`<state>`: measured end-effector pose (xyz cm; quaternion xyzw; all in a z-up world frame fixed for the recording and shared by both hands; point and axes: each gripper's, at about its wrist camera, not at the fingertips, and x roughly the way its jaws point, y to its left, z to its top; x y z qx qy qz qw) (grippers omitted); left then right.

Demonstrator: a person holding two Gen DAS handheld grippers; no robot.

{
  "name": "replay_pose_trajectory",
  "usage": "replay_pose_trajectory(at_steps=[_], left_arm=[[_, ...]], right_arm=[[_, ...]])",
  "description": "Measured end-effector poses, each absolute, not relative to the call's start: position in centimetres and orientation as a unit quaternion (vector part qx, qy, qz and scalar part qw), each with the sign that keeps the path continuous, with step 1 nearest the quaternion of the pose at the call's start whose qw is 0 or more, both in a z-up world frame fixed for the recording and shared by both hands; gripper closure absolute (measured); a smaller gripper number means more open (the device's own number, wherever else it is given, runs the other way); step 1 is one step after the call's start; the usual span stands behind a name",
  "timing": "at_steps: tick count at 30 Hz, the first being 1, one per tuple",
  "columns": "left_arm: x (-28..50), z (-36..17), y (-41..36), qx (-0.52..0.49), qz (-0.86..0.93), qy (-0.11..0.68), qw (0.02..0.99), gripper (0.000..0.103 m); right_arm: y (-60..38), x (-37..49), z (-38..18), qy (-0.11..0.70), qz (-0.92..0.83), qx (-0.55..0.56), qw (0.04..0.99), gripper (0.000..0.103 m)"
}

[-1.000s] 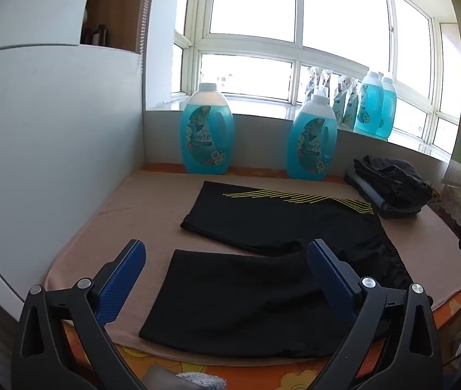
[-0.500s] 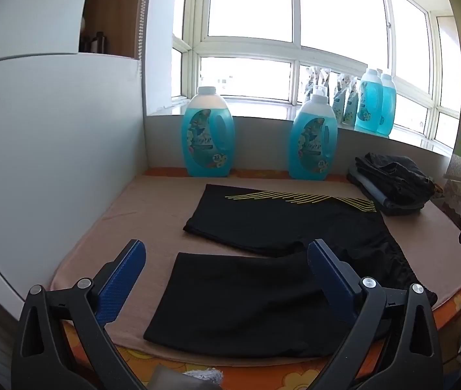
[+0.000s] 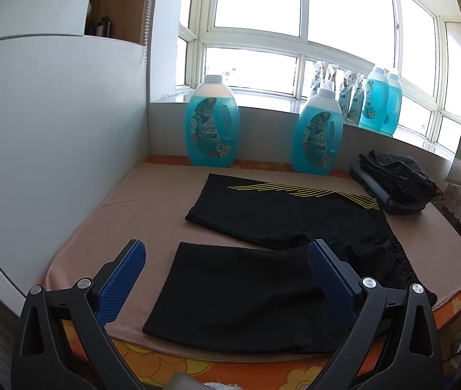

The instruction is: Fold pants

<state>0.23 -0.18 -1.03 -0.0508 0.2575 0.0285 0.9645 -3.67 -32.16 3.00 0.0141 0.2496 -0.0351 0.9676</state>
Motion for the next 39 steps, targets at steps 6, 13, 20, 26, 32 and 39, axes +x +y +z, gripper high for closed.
replay_pose_trajectory(at_steps=[6,13,20,26,32,39], left_arm=[[0.28,-1.02,0.15,-0.056,0.028,0.261,0.963,0.003],[0.5,-0.81,0.13,-0.049,0.023,0.259,0.964,0.003],[0.36,-0.7,-0.12,-0.047,0.016,0.258,0.965,0.003],[0.48,-0.69,-0.2,-0.045,0.013,0.26,0.964,0.003],[0.51,-0.67,-0.2,-0.044,0.013,0.26,0.964,0.003],[0.56,-0.82,-0.11,-0.044,0.012,0.263,0.964,0.003]], right_arm=[[-32.14,-3.55,3.01,0.249,-0.037,0.014,0.968,0.0],[-32.15,-3.43,3.1,0.247,-0.042,0.013,0.968,0.0],[-32.2,-3.47,3.16,0.247,-0.043,0.013,0.968,0.0],[-32.2,-3.36,3.15,0.248,-0.042,0.01,0.968,0.0],[-32.15,-3.35,3.14,0.248,-0.042,0.011,0.968,0.0],[-32.16,-3.22,3.11,0.249,-0.041,0.009,0.968,0.0]])
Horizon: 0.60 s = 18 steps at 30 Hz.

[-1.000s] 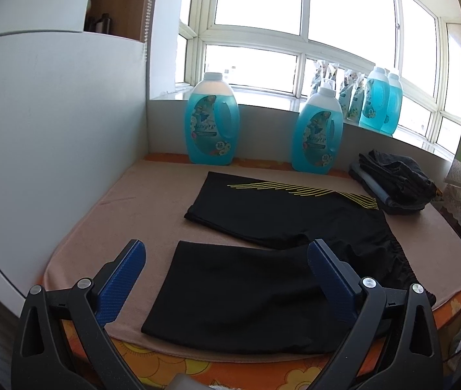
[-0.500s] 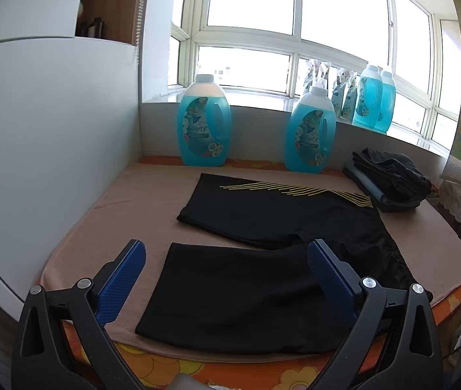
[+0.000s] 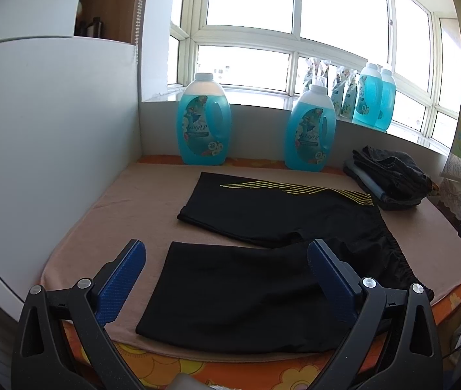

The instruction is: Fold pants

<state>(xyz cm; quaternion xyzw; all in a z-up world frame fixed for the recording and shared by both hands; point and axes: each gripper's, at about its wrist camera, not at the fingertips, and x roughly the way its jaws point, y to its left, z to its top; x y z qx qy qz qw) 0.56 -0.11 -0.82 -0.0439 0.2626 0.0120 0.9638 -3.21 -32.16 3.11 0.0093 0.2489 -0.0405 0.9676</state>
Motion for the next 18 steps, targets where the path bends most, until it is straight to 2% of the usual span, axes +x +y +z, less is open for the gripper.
replay_pose_trajectory(at_steps=[18], left_arm=[[0.71,-0.93,-0.28,-0.045,0.011,0.264,0.963,0.003]], right_arm=[[-32.06,-3.22,2.98,0.249,-0.04,0.009,0.968,0.0]])
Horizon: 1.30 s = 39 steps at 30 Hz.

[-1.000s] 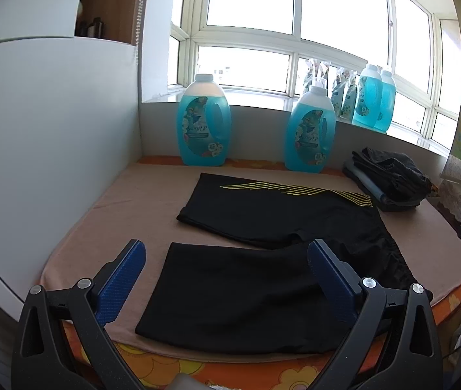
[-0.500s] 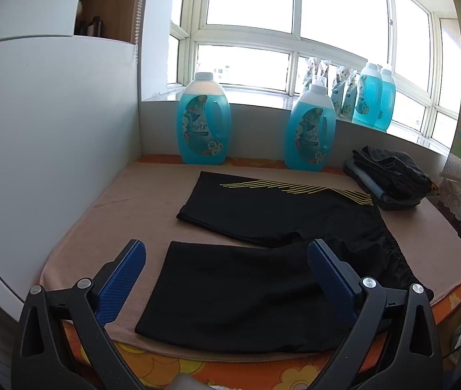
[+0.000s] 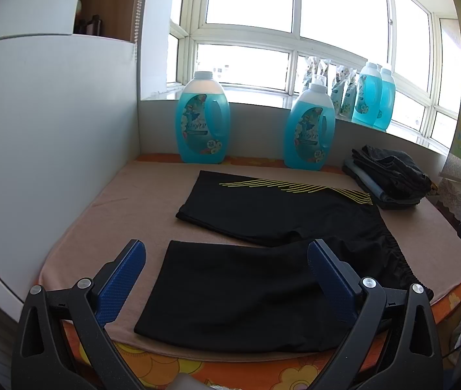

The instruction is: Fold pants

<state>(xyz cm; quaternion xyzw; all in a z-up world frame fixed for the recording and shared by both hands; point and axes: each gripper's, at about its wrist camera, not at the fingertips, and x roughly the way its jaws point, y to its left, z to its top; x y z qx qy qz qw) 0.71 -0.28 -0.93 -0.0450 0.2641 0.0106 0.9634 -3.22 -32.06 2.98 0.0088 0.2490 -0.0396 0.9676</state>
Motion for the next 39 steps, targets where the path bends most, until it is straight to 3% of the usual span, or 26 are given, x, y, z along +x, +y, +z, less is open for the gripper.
replay_pose_trajectory(at_steps=[30,36,39], left_arm=[[1.6,-3.6,0.7,-0.039,-0.007,0.304,0.952,0.004],[1.9,-5.1,2.3,-0.044,-0.006,0.328,0.944,0.02],[1.8,-5.6,3.3,-0.049,-0.009,0.334,0.941,0.035]], right_arm=[[-31.8,-2.8,1.1,0.266,-0.012,-0.009,0.964,0.0],[-31.4,-2.4,0.5,0.274,0.012,-0.034,0.961,0.0],[-31.0,-2.2,0.0,0.28,0.021,-0.052,0.958,0.0]])
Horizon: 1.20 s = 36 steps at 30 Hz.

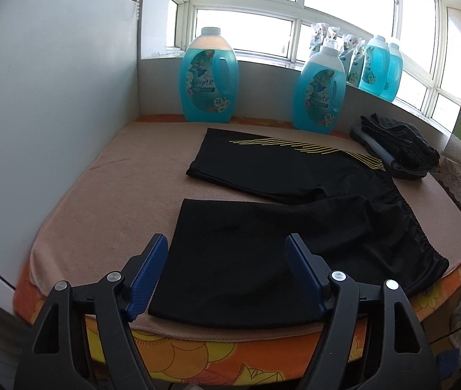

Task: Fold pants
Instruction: 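Lower the left gripper to the shorts' leg hem and close on it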

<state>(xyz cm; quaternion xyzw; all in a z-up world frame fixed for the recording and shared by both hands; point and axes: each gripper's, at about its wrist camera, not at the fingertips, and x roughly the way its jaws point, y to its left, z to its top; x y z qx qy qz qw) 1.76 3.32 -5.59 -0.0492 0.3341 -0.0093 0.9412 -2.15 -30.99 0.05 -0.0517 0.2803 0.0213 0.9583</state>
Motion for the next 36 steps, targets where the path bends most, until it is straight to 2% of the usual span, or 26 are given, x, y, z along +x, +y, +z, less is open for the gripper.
replay_pose_trajectory(at_steps=[1,2,4,7,15,17,18,30,36], left_arm=[[1.7,-5.7,3.6,-0.05,-0.012,0.336,0.941,0.042],[1.6,-5.9,3.9,-0.049,-0.014,0.339,0.939,0.045],[1.7,-6.3,4.5,-0.049,-0.012,0.346,0.937,0.046],[1.6,-7.1,5.6,-0.051,-0.011,0.36,0.932,0.053],[1.1,-9.9,8.0,-0.075,-0.008,0.404,0.911,0.063],[1.1,-10.7,8.2,-0.082,-0.01,0.416,0.906,0.071],[1.0,-10.9,8.3,-0.082,-0.01,0.419,0.904,0.071],[1.4,-13.0,9.3,-0.082,0.0,0.437,0.895,0.072],[1.6,-13.1,9.0,-0.076,-0.004,0.433,0.898,0.081]], right_arm=[[-30.9,-2.1,-0.1,0.283,0.025,-0.055,0.957,0.0],[-31.0,-2.0,-0.3,0.284,0.031,-0.054,0.957,0.0],[-31.2,-2.0,-0.8,0.285,0.05,-0.046,0.956,0.0],[-31.5,-2.0,-1.6,0.282,0.073,-0.049,0.955,0.0],[-31.4,-1.8,-3.8,0.334,0.094,-0.093,0.933,0.0],[-31.1,-1.8,-4.4,0.343,0.103,-0.103,0.928,0.0],[-30.9,-1.8,-4.7,0.346,0.105,-0.112,0.926,0.0],[-29.7,-1.9,-6.6,0.38,0.136,-0.154,0.902,0.024],[-30.0,-1.9,-6.9,0.387,0.142,-0.164,0.896,0.029]])
